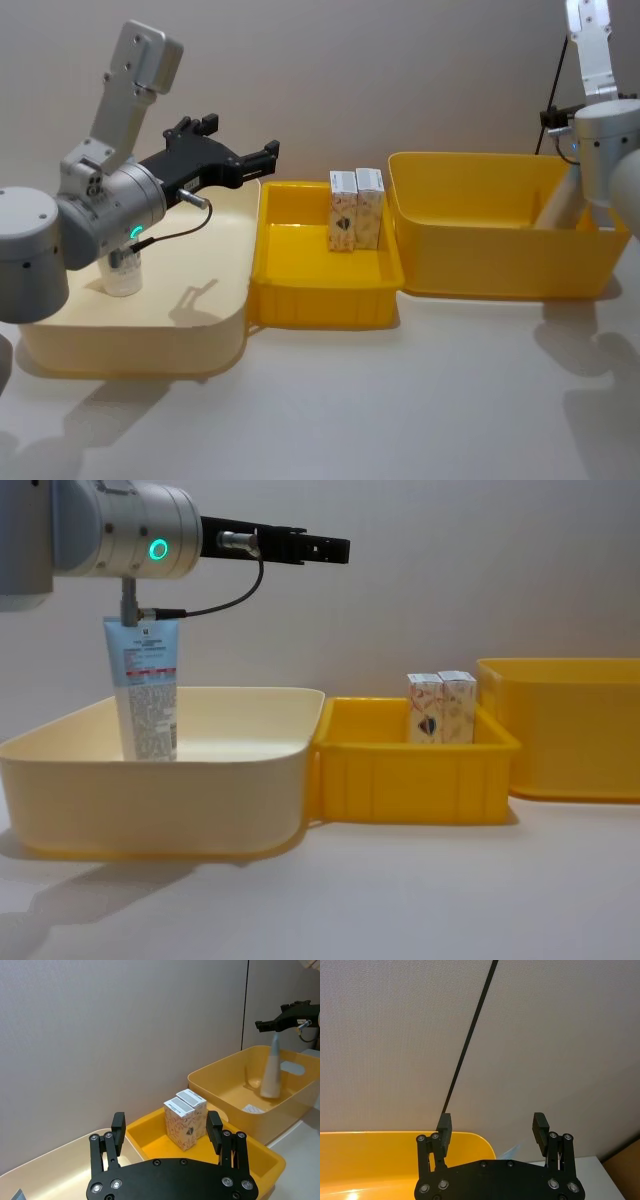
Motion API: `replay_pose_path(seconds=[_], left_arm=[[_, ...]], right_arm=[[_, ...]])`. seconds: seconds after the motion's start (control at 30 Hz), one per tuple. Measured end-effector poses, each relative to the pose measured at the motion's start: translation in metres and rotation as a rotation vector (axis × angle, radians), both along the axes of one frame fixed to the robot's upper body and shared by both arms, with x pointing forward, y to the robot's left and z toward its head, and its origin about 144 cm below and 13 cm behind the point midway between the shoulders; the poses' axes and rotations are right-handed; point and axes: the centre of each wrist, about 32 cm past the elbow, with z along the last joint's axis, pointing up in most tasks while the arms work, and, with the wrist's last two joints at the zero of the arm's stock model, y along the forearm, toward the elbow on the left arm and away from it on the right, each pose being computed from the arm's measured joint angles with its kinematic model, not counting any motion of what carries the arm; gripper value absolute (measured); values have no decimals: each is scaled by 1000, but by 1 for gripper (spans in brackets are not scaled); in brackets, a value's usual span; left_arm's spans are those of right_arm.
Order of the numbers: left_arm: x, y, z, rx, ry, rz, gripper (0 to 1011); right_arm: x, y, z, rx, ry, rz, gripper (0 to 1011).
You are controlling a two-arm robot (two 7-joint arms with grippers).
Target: Bimanual collaborative sorting of washing and personal care products
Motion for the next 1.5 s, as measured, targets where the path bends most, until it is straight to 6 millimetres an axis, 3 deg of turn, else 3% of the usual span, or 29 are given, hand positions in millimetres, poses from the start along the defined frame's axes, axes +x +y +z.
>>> replay_pose_path(seconds=[1.5], left_arm=[[0,0,0,0,0,0,1003]], right_arm=[[0,0,0,1,1,0,1001]])
